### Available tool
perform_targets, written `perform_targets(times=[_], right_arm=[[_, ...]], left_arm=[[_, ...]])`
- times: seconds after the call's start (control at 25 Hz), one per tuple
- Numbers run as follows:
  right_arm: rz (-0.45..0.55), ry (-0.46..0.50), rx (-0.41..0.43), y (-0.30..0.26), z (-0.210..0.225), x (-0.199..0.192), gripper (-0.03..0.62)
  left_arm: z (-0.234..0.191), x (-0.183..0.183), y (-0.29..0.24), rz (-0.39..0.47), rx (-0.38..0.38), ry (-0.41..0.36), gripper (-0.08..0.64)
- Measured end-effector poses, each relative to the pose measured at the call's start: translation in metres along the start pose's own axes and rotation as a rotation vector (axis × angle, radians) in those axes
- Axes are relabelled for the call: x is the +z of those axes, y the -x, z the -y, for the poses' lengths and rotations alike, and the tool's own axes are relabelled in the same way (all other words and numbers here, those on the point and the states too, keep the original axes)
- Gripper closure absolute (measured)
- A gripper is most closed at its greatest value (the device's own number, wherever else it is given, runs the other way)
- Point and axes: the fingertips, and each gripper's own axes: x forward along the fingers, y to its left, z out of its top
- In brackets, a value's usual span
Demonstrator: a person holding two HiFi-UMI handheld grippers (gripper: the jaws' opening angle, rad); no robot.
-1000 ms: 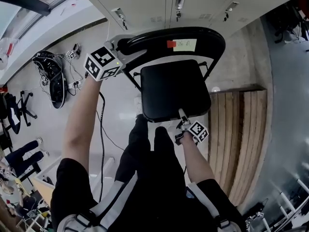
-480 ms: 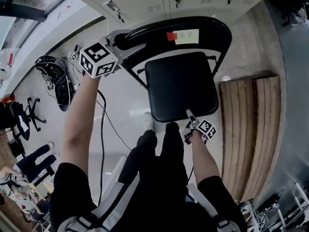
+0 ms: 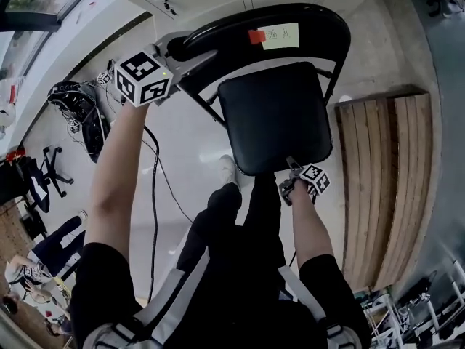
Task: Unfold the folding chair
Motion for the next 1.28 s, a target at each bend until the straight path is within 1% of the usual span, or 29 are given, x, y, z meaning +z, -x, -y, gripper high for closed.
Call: perform_targets(times=[0.04, 0.08, 0.24, 0.32, 0.4, 0.52, 0.76, 0.92, 1.0, 1.04, 1.12, 1.2, 1.24, 1.28], right_arm=[[-0.001, -0.019, -0.054, -0.002, 0.003, -0.002, 0.313], [-0.003, -0.025, -0.079, -0.004, 0.005, -0.004, 0.316], [-0.012, 0.028, -0.059, -0.011, 0.01, -0.005, 0.304], [0.001, 0.056, -0.076, -0.011, 0.009, -0.004, 0.304], [0.013, 0.06, -0.096, -0.012, 0.009, -0.005, 0.307], [0.012, 0.054, -0.105, -0.019, 0.009, -0.006, 0.314], [0.005, 0.09, -0.144, -0.021, 0.017, -0.002, 0.314], [0.03, 0.083, -0.147, -0.022, 0.017, -0.002, 0.313], [0.039, 0.09, -0.169, -0.021, 0.017, -0.001, 0.321], [0.039, 0.097, -0.193, -0.019, 0.017, -0.002, 0.326], [0.034, 0.13, -0.252, -0.012, 0.013, -0.004, 0.345], [0.039, 0.187, -0.288, -0.004, 0.002, -0.006, 0.39], [0.046, 0.216, -0.291, 0.001, -0.007, -0.008, 0.408], [0.054, 0.242, -0.284, 0.004, -0.016, -0.009, 0.411]], left_arm=[[-0.002, -0.003, -0.002, -0.003, 0.003, 0.001, 0.387], [-0.003, -0.006, -0.003, -0.007, 0.003, 0.002, 0.391], [-0.008, -0.013, -0.006, -0.01, -0.007, 0.016, 0.391], [-0.012, -0.014, -0.008, -0.01, -0.013, 0.023, 0.391], [-0.016, -0.016, -0.01, -0.013, -0.015, 0.026, 0.388], [-0.024, -0.017, -0.014, -0.017, -0.018, 0.024, 0.387], [-0.031, -0.021, -0.022, -0.007, -0.003, 0.018, 0.374], [-0.032, -0.021, -0.022, 0.003, 0.005, 0.001, 0.371], [-0.032, -0.021, -0.022, 0.009, 0.019, -0.011, 0.365], [-0.032, -0.021, -0.022, 0.012, 0.026, -0.016, 0.361], [-0.032, -0.022, -0.021, 0.022, 0.043, -0.026, 0.35], [-0.035, -0.021, -0.017, 0.025, 0.073, -0.045, 0.336], [-0.037, -0.02, -0.013, 0.02, 0.093, -0.063, 0.305], [-0.04, -0.019, -0.008, 0.014, 0.112, -0.082, 0.274]])
